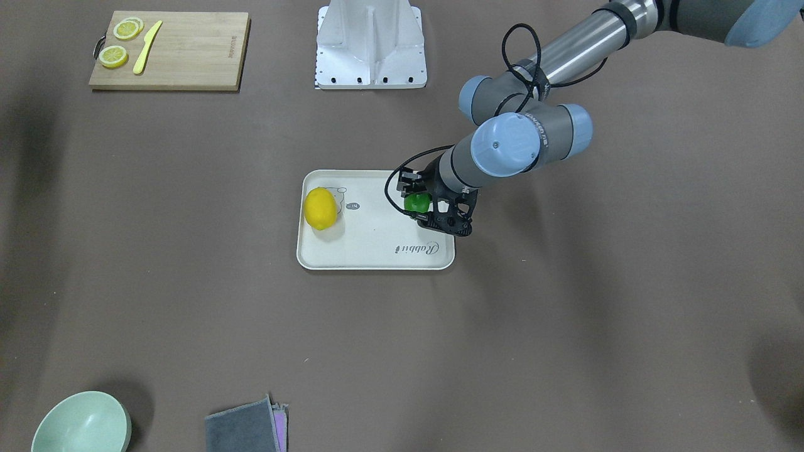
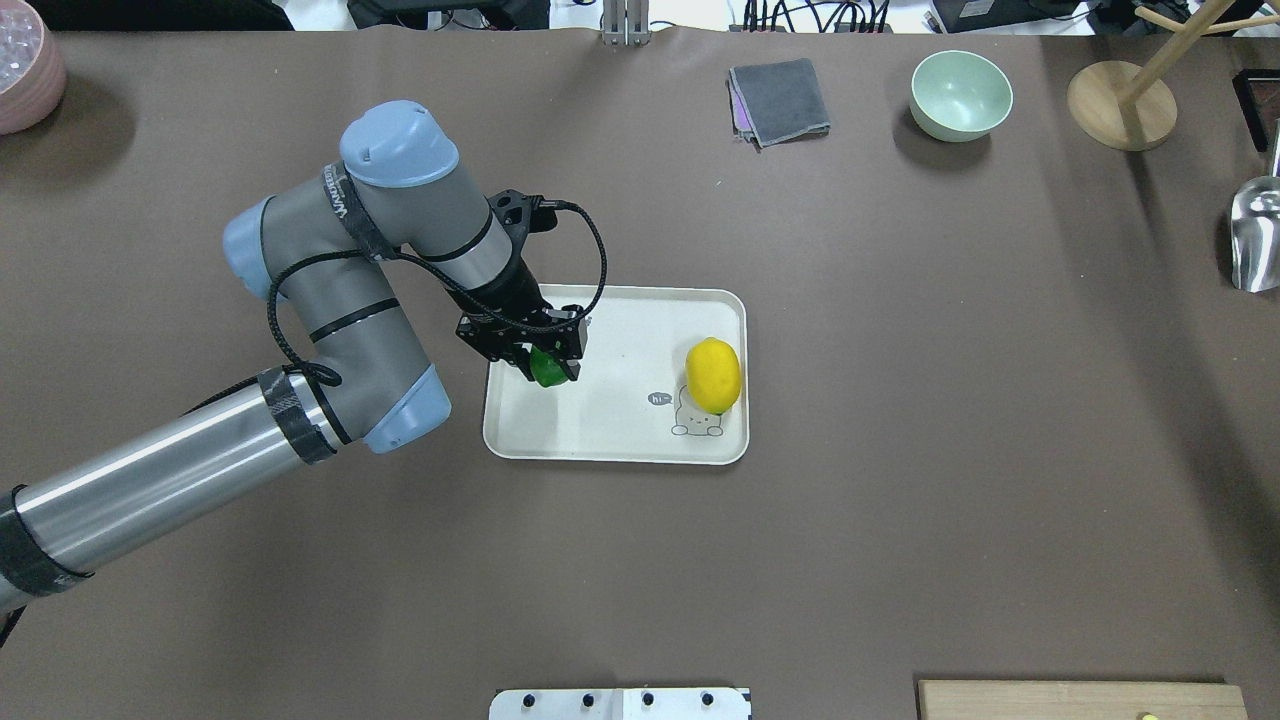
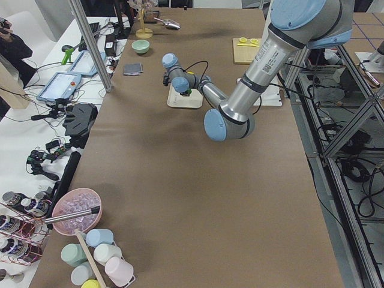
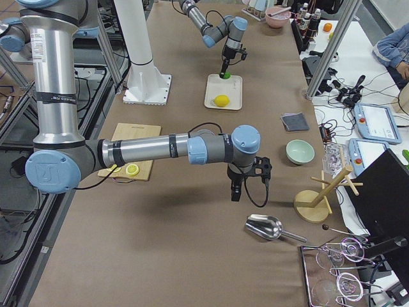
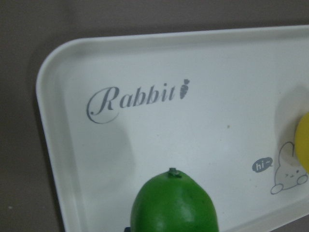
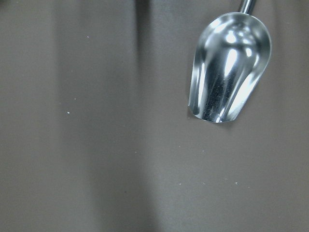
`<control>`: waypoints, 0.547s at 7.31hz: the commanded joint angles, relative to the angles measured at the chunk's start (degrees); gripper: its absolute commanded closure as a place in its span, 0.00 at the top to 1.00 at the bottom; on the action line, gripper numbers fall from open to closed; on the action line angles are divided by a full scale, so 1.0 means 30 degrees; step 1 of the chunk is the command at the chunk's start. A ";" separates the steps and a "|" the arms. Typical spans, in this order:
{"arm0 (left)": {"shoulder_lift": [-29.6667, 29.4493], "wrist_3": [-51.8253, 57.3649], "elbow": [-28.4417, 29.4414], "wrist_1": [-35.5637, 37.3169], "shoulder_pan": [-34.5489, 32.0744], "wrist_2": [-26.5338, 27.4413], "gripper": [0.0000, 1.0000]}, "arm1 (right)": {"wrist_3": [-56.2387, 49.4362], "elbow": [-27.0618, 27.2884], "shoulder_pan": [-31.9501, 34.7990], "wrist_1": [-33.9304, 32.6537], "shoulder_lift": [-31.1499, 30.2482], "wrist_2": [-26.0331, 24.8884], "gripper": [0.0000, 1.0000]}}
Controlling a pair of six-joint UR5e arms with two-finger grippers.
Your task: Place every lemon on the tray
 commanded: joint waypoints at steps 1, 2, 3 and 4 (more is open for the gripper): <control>-0.0351 -0.0400 0.0407 -0.0087 0.0569 0.0381 0.00 | -0.0715 -0.0828 0.0891 -0.0049 0.0109 -0.0135 0.99; -0.0090 -0.0255 0.0436 -0.0058 0.0541 0.0412 0.00 | -0.0803 -0.0859 0.1184 -0.0049 0.0051 -0.0165 0.99; 0.0202 -0.0253 0.0408 0.0001 0.0512 0.0441 0.00 | -0.1094 -0.1004 0.1419 -0.0049 -0.0037 -0.0137 0.99; 0.0437 -0.0253 0.0407 0.0059 0.0483 0.0790 0.00 | -0.1126 -0.1092 0.1566 -0.0049 -0.0038 -0.0049 0.99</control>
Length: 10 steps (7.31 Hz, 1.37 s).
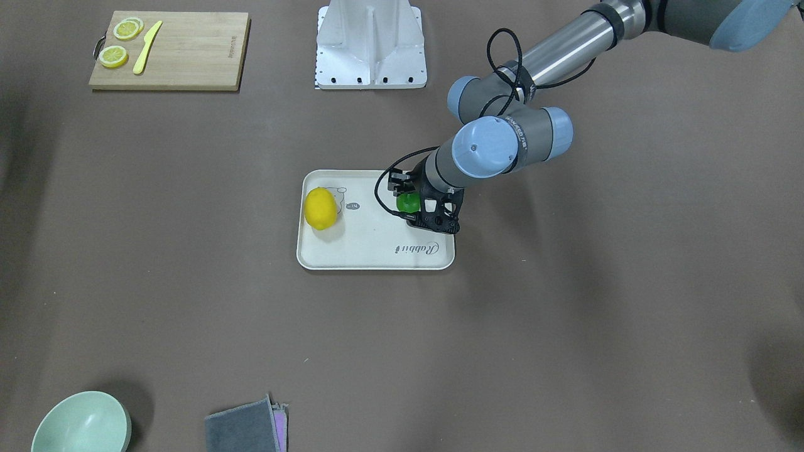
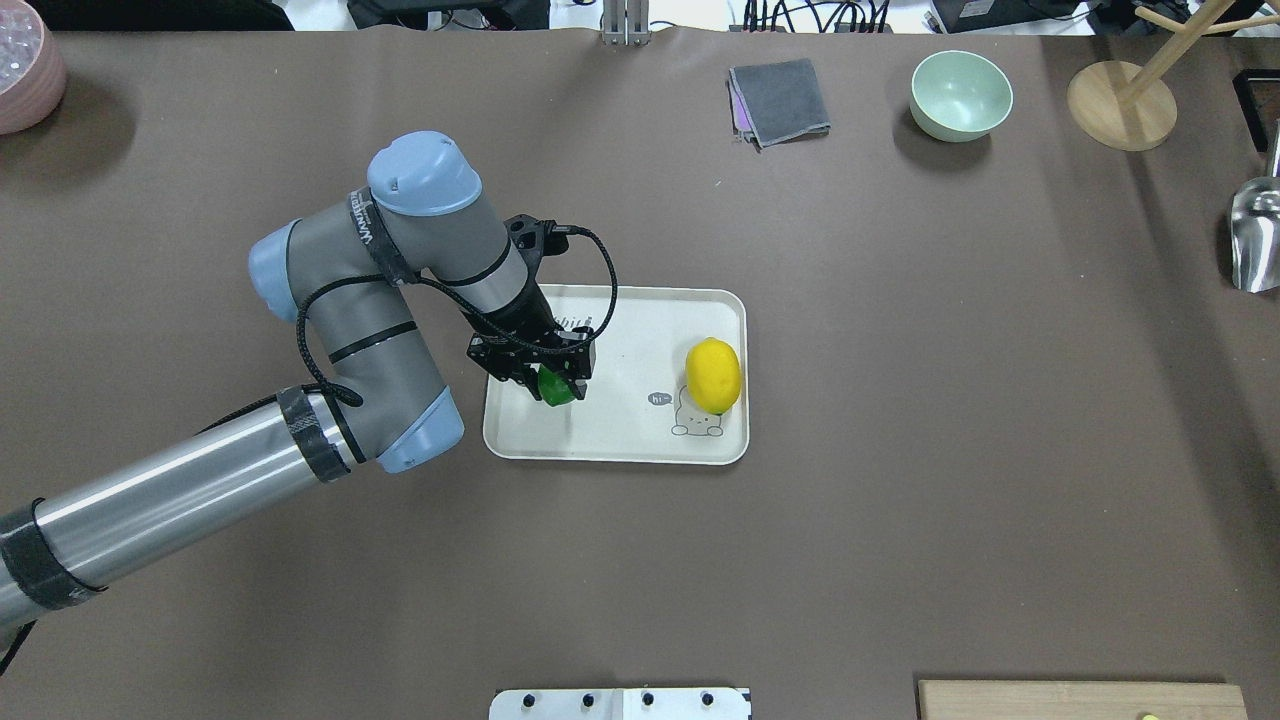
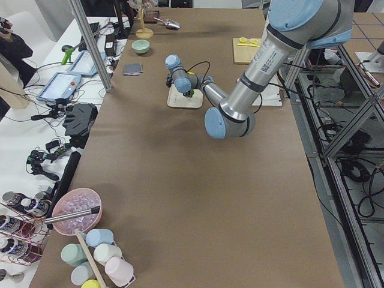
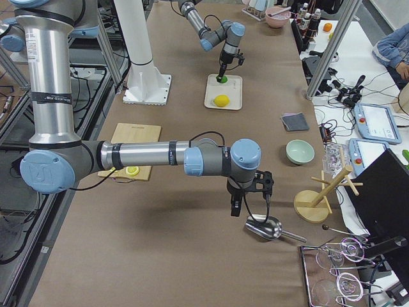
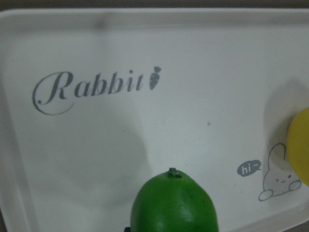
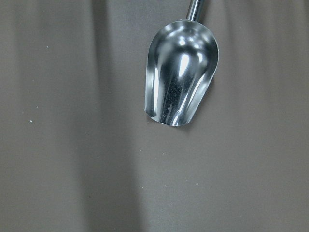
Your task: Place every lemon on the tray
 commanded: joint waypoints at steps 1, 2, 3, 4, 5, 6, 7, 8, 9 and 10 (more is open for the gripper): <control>0.0416 0.0014 0.0005 0.0126 -0.0109 0.0378 0.00 | -0.0141 -0.0049 0.0273 -0.0089 -0.0034 0.0099 0.99; 0.0476 -0.0015 0.0005 0.0213 -0.0197 0.0640 0.12 | -0.0083 0.0068 0.0273 -0.0119 -0.0063 0.0128 0.99; 0.0505 -0.0015 -0.0082 0.0562 -0.0343 0.0672 0.54 | -0.0054 0.0127 0.0273 -0.0120 -0.0093 0.0128 0.99; 0.0505 -0.0015 -0.0430 0.0972 -0.0345 0.1426 0.98 | -0.0054 0.0157 0.0273 -0.0120 -0.0122 0.0128 0.99; 0.0447 -0.0015 -0.0840 0.2136 -0.0664 0.1550 0.98 | -0.0054 0.0157 0.0273 -0.0120 -0.0122 0.0128 0.99; 0.0447 -0.0015 -0.1714 0.3685 -0.1218 0.1551 0.98 | -0.0025 0.0157 0.0273 -0.0120 -0.0122 0.0128 0.99; 0.0476 0.0043 -0.2477 0.5006 -0.1688 0.1667 0.98 | -0.0024 0.0157 0.0302 -0.0120 -0.0180 0.0128 0.99; 0.0650 0.0305 -0.3500 0.6672 -0.2533 0.1697 0.98 | -0.0024 0.0128 0.0303 -0.0207 -0.0036 0.0099 0.99; 0.1377 0.1235 -0.5337 0.8574 -0.3122 0.1697 0.98 | -0.0053 0.0128 0.0303 -0.0323 -0.0150 0.0099 0.99; 0.2776 0.2579 -0.7270 1.0768 -0.3998 0.2248 0.98 | -0.0083 0.0128 0.0303 -0.0325 -0.0151 0.0070 0.99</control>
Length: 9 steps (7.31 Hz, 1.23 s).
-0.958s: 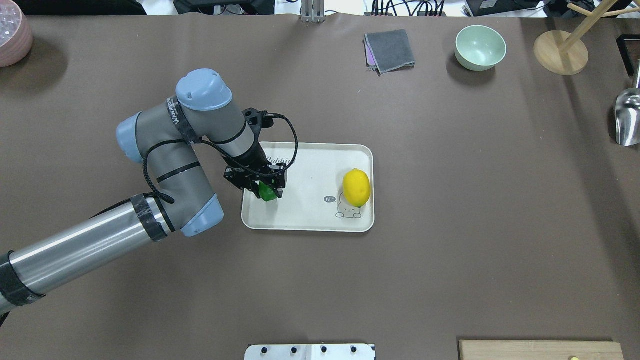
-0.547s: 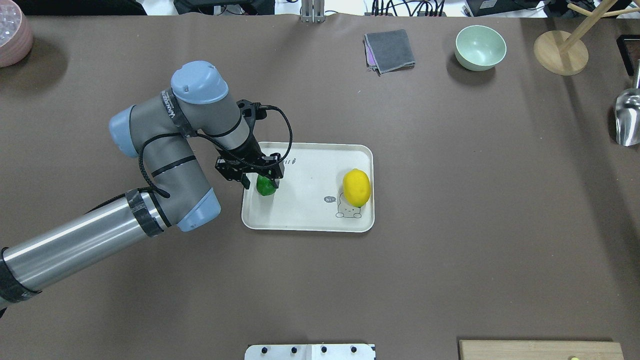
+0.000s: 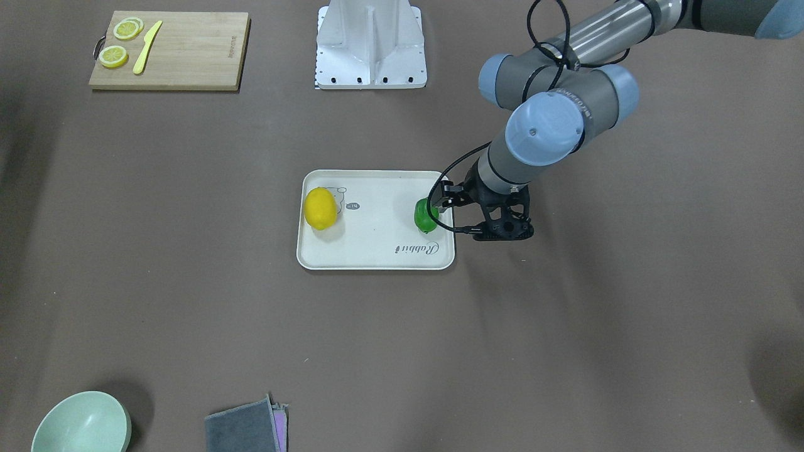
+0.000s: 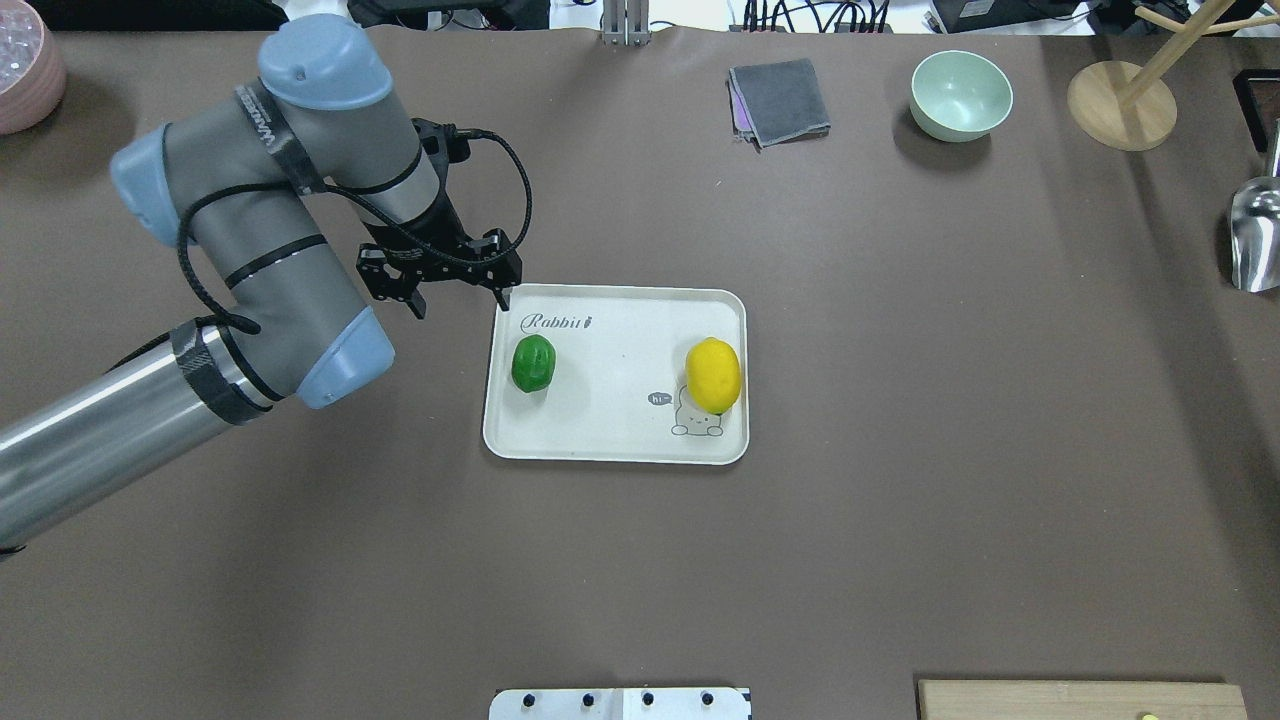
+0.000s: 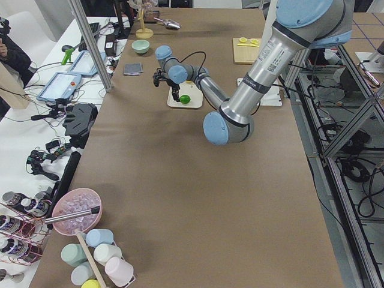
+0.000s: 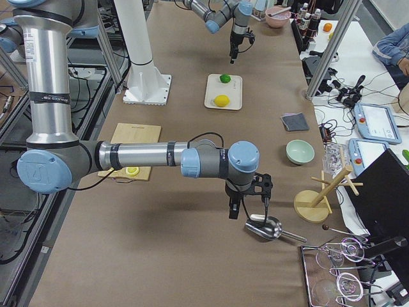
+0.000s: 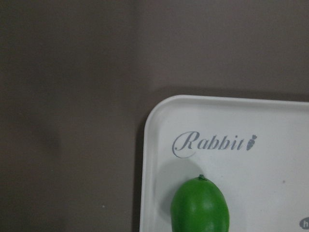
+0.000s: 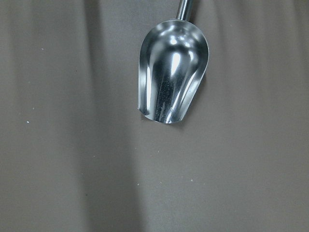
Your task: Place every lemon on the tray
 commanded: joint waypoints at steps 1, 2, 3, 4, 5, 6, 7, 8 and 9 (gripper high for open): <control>0.2497 0.3459 -0.3119 0.3824 -0.2439 0.1943 0.98 | -0.0034 -0.0004 0.0001 -0.0049 -0.0024 -0.0026 0.99; 0.3437 0.6003 -0.3186 0.4649 -0.4020 0.2132 0.98 | -0.0005 -0.0004 0.0001 -0.0049 -0.0024 -0.0084 0.99; 0.3678 0.8581 -0.2722 0.5673 -0.5109 0.2308 0.98 | -0.0004 -0.0004 0.0001 -0.0107 0.0005 -0.0085 0.99; 0.4435 1.1420 -0.2254 0.5683 -0.6367 0.3528 0.98 | -0.0033 0.0025 -0.0057 -0.0746 0.0237 -0.0114 0.99; 0.5777 1.5306 -0.2162 0.5625 -0.7423 0.4207 0.98 | -0.0005 0.0025 -0.0057 -0.0868 0.0240 -0.0143 0.99; 0.7153 1.7172 -0.2103 0.5363 -0.8246 0.4214 0.98 | -0.0033 0.0025 -0.0058 -0.0840 0.0240 -0.0143 1.00; 0.7776 1.7162 -0.2045 0.4897 -0.8921 0.4127 0.98 | -0.0034 0.0025 -0.0058 -0.0811 0.0211 -0.0172 1.00; 0.8884 1.7423 -0.2189 0.4805 -1.0175 0.3807 0.98 | -0.0034 0.0025 -0.0058 -0.0782 0.0152 -0.0173 1.00; 1.0143 1.8672 -0.2219 0.4224 -1.1609 0.2731 0.98 | -0.0063 0.0025 -0.0058 -0.0723 0.0036 -0.0173 1.00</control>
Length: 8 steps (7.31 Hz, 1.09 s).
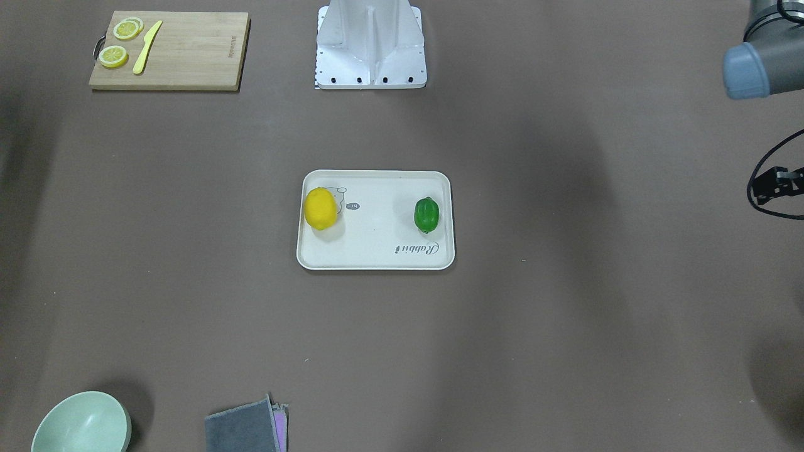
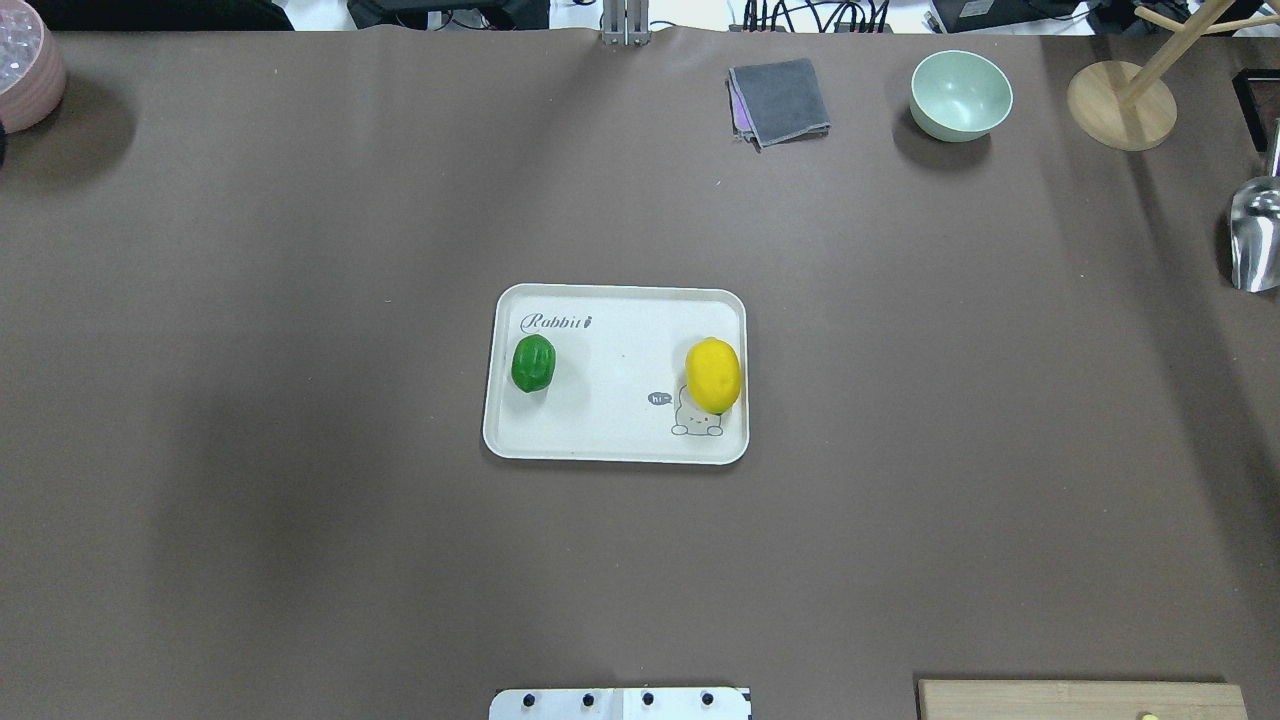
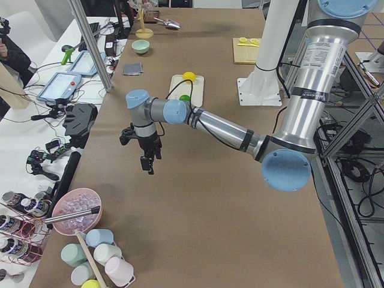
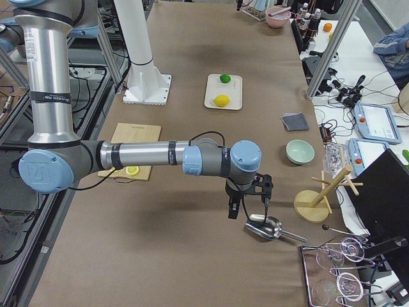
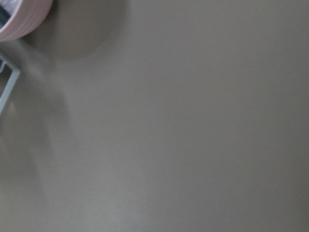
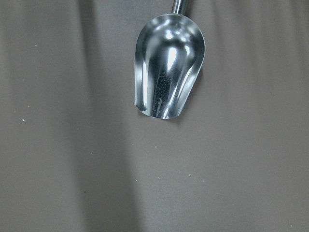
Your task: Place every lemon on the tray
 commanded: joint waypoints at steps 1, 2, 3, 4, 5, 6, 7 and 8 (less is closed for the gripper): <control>0.2800 0.3098 -0.0113 -0.1444 -0.3133 -0.2082 0.98 | -0.0022 -0.0001 -0.0001 0.0055 -0.0166 -0.0033 1.00; 0.4352 0.4481 -0.0142 -0.2903 -0.4541 -0.3167 0.98 | -0.0022 -0.0001 -0.0001 0.0055 -0.0166 -0.0033 1.00; 0.5701 0.5336 -0.0172 -0.5093 -0.4671 -0.3294 0.98 | -0.0022 0.0028 -0.0001 0.0055 -0.0195 -0.0004 1.00; 0.6150 0.5287 -0.0230 -0.6130 -0.5224 -0.3267 0.98 | -0.0022 0.0289 -0.0001 0.0055 -0.0283 -0.0091 1.00; 0.6270 0.5315 -0.0172 -0.6198 -0.5606 -0.3266 0.98 | -0.0022 0.0292 -0.0001 0.0055 -0.0284 -0.0092 1.00; 0.6156 0.5113 0.0002 -0.6199 -0.5523 -0.3266 0.98 | -0.0022 0.0292 -0.0001 0.0084 -0.0255 -0.0092 1.00; 0.6097 0.5111 0.0091 -0.6199 -0.5493 -0.3295 0.98 | -0.0022 0.0292 -0.0001 0.0084 -0.0254 -0.0092 1.00; 0.6096 0.5140 0.0121 -0.6199 -0.5522 -0.3296 0.98 | -0.0022 0.0292 -0.0001 0.0084 -0.0254 -0.0121 1.00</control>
